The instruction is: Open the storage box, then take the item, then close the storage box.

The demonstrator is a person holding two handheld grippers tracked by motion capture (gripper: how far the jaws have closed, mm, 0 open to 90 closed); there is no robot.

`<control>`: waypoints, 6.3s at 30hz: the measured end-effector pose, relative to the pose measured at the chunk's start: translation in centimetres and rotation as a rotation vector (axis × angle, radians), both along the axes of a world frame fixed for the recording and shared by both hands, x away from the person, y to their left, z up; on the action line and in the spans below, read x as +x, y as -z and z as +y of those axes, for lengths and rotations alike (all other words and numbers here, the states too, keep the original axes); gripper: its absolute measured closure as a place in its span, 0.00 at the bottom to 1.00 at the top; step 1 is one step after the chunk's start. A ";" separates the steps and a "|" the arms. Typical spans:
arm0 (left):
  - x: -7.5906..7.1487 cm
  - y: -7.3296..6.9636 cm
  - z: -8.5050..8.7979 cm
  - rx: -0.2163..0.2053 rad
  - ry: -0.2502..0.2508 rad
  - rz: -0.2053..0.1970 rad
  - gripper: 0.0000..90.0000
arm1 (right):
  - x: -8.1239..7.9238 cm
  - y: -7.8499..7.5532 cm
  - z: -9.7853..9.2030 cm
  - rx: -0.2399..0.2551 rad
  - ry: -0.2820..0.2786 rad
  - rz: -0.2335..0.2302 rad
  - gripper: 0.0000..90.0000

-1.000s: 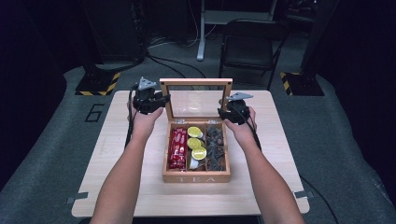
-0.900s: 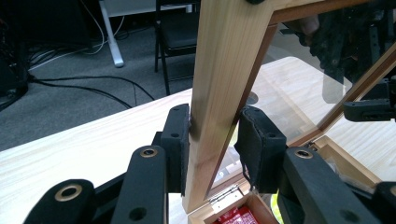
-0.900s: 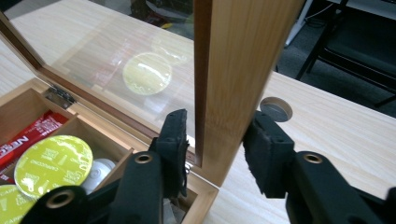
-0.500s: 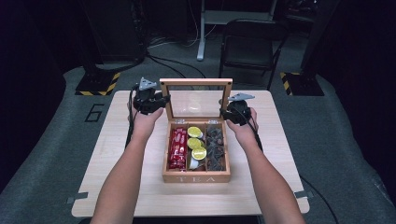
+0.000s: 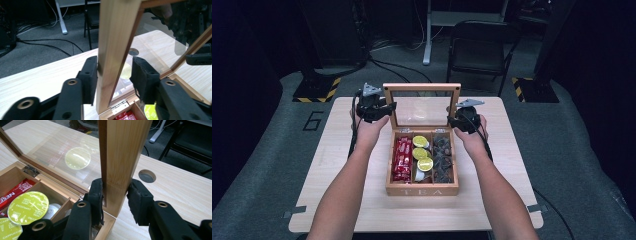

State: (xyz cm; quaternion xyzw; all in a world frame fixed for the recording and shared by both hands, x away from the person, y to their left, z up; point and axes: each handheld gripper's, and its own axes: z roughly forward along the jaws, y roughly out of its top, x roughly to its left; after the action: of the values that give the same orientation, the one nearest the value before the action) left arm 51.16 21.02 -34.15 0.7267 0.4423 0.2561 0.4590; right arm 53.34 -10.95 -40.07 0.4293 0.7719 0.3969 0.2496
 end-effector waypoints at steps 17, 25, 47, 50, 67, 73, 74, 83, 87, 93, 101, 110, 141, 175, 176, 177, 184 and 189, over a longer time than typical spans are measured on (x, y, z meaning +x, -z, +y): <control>-0.1 1.4 1.6 0.011 -0.012 0.016 0.51 | 0.4 -0.1 0.1 0.017 0.022 0.021 0.72; -0.7 2.1 2.4 0.020 0.007 0.035 0.51 | 0.7 -0.2 0.2 0.019 0.028 0.039 0.72; -1.3 2.3 1.9 0.009 0.047 0.036 0.52 | 2.1 -0.2 0.3 0.039 0.059 0.078 0.72; -1.4 2.4 2.0 0.005 0.045 0.040 0.52 | 2.4 -0.2 0.3 0.040 0.061 0.082 0.72; -1.9 3.4 2.5 0.012 0.055 0.059 0.52 | 3.4 0.0 0.3 0.072 0.084 0.115 0.72; -1.9 3.7 2.3 0.009 0.058 0.062 0.52 | 3.7 0.1 0.2 0.084 0.086 0.129 0.72; -2.0 3.7 2.3 0.007 0.058 0.062 0.52 | 3.7 0.1 0.2 0.085 0.087 0.130 0.72; -2.0 3.6 2.5 0.005 0.053 0.054 0.52 | 3.5 0.0 0.3 0.098 0.083 0.145 0.60; -2.1 3.7 2.5 0.004 0.053 0.060 0.52 | 3.1 -0.1 0.2 0.081 0.087 0.131 0.54; -2.2 3.8 2.4 0.001 0.057 0.067 0.51 | 2.2 -0.3 -0.2 0.079 0.098 0.114 0.46; -2.6 3.7 2.1 -0.014 0.084 0.079 0.49 | 0.4 -0.9 -0.9 0.055 0.043 0.093 0.40; -3.2 3.7 2.3 -0.012 0.105 0.083 0.49 | -2.3 -1.6 -0.3 0.063 -0.046 0.085 0.32; -4.6 3.3 2.7 -0.017 0.119 0.071 0.49 | -7.8 -0.3 2.1 0.069 -0.218 0.066 0.37; -4.8 3.3 3.0 -0.026 0.108 0.065 0.49 | -10.4 3.5 6.1 -0.036 -0.400 0.122 0.33; -4.8 3.3 3.0 -0.026 0.108 0.065 0.49 | -10.4 3.5 6.1 -0.036 -0.401 0.126 0.33; -4.8 3.3 3.1 -0.025 0.108 0.065 0.49 | -10.5 3.6 6.2 -0.038 -0.401 0.130 0.33; -4.8 3.3 3.1 -0.025 0.109 0.067 0.49 | -10.5 4.1 7.1 -0.078 -0.419 0.122 0.32; -4.9 3.3 3.1 -0.024 0.110 0.066 0.49 | -10.5 4.5 7.6 -0.101 -0.415 0.129 0.32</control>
State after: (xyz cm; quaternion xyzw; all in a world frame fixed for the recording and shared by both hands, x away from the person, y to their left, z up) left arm 46.30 24.15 -37.45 0.7524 0.4196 0.2009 0.4664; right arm 42.87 -3.39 -44.57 0.2727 0.8770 0.3722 0.1339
